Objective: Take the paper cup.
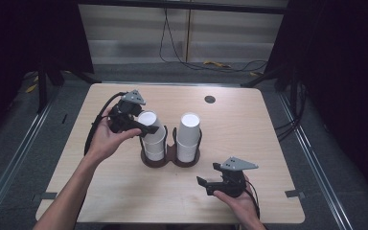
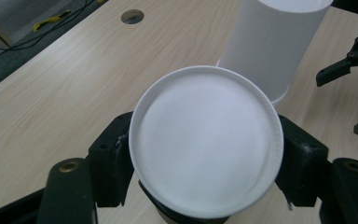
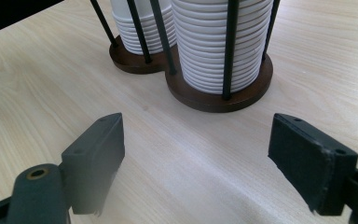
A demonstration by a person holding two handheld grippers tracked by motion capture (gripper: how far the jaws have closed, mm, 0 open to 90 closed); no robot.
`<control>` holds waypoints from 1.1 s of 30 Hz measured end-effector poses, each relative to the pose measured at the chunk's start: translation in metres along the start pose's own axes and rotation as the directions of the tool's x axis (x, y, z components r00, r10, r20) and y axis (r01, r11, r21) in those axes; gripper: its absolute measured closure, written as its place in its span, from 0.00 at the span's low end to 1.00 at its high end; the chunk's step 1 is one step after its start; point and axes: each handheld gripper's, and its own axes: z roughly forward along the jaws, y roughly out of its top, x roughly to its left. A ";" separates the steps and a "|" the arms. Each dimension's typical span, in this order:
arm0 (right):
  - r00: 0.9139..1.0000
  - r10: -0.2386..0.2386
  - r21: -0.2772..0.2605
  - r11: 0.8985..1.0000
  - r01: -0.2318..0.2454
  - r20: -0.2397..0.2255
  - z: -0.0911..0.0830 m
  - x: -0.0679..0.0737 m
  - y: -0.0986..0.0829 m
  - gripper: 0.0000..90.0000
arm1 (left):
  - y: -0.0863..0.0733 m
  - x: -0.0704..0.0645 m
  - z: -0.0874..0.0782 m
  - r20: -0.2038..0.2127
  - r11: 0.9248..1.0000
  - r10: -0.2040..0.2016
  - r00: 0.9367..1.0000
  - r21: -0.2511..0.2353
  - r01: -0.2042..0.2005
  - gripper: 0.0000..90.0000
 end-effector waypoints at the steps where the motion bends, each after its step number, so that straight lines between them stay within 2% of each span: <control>1: 1.000 -0.001 0.000 1.000 0.001 -0.001 0.000 0.000 0.000 0.20 | 0.001 -0.001 -0.001 0.001 1.000 0.001 1.000 0.001 -0.001 0.35; 11: 1.000 0.002 0.001 1.000 -0.002 0.000 -0.001 0.000 0.000 0.20 | 0.005 -0.005 -0.006 -0.005 1.000 0.027 1.000 -0.012 -0.027 0.35; 17: 1.000 -0.003 -0.001 1.000 0.003 -0.001 0.000 0.000 0.000 0.20 | 0.006 -0.006 -0.012 -0.012 0.999 0.017 1.000 -0.035 -0.017 0.35; 20: 1.000 0.001 0.001 1.000 -0.001 -0.001 0.000 0.000 0.000 0.20 | 0.005 -0.005 -0.015 -0.015 0.999 0.026 1.000 -0.040 -0.027 0.35; 21: 1.000 0.001 0.001 1.000 -0.001 0.000 0.000 0.000 0.000 0.20 | 0.005 -0.005 -0.016 -0.013 0.998 0.016 1.000 -0.053 -0.017 0.35; 23: 1.000 0.001 0.001 1.000 -0.001 0.000 -0.001 0.000 0.000 0.20 | 0.004 -0.006 -0.020 -0.022 0.997 0.017 1.000 -0.069 -0.019 0.35; 29: 1.000 -0.001 0.000 1.000 0.001 0.001 -0.001 0.000 0.000 0.20 | 0.000 -0.006 -0.025 -0.016 0.995 0.011 1.000 -0.102 -0.012 0.35; 30: 1.000 0.000 0.000 1.000 0.000 0.001 -0.001 0.000 0.000 0.20 | -0.001 -0.007 -0.026 -0.017 0.993 -0.005 1.000 -0.118 0.003 0.35; 33: 1.000 0.004 -0.003 1.000 -0.004 0.004 -0.001 0.000 0.000 0.20 | -0.004 -0.008 -0.029 -0.007 0.989 -0.008 1.000 -0.146 0.006 0.35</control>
